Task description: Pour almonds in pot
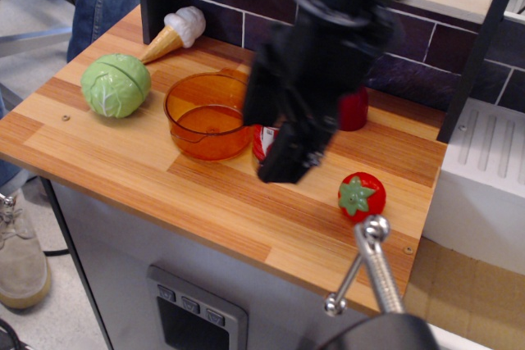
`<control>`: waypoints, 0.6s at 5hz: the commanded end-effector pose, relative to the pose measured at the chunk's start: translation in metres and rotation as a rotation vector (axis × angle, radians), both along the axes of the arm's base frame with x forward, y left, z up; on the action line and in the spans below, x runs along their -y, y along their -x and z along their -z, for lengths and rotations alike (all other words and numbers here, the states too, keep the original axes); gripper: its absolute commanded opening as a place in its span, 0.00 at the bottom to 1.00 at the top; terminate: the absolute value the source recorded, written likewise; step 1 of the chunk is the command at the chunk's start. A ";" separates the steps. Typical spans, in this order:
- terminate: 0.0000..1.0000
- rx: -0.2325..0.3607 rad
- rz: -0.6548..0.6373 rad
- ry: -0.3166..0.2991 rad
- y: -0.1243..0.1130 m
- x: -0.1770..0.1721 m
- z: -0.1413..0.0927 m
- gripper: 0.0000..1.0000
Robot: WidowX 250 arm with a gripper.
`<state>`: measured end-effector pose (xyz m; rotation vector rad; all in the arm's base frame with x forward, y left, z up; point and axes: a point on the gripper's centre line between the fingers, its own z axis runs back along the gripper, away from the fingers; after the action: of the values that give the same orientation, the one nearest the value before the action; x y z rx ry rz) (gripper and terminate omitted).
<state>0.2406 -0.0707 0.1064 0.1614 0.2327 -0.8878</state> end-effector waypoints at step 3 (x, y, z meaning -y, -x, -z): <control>0.00 -0.086 0.506 -0.493 -0.034 0.054 0.010 1.00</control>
<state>0.2812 -0.1264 0.0817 0.6784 0.5964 -1.3475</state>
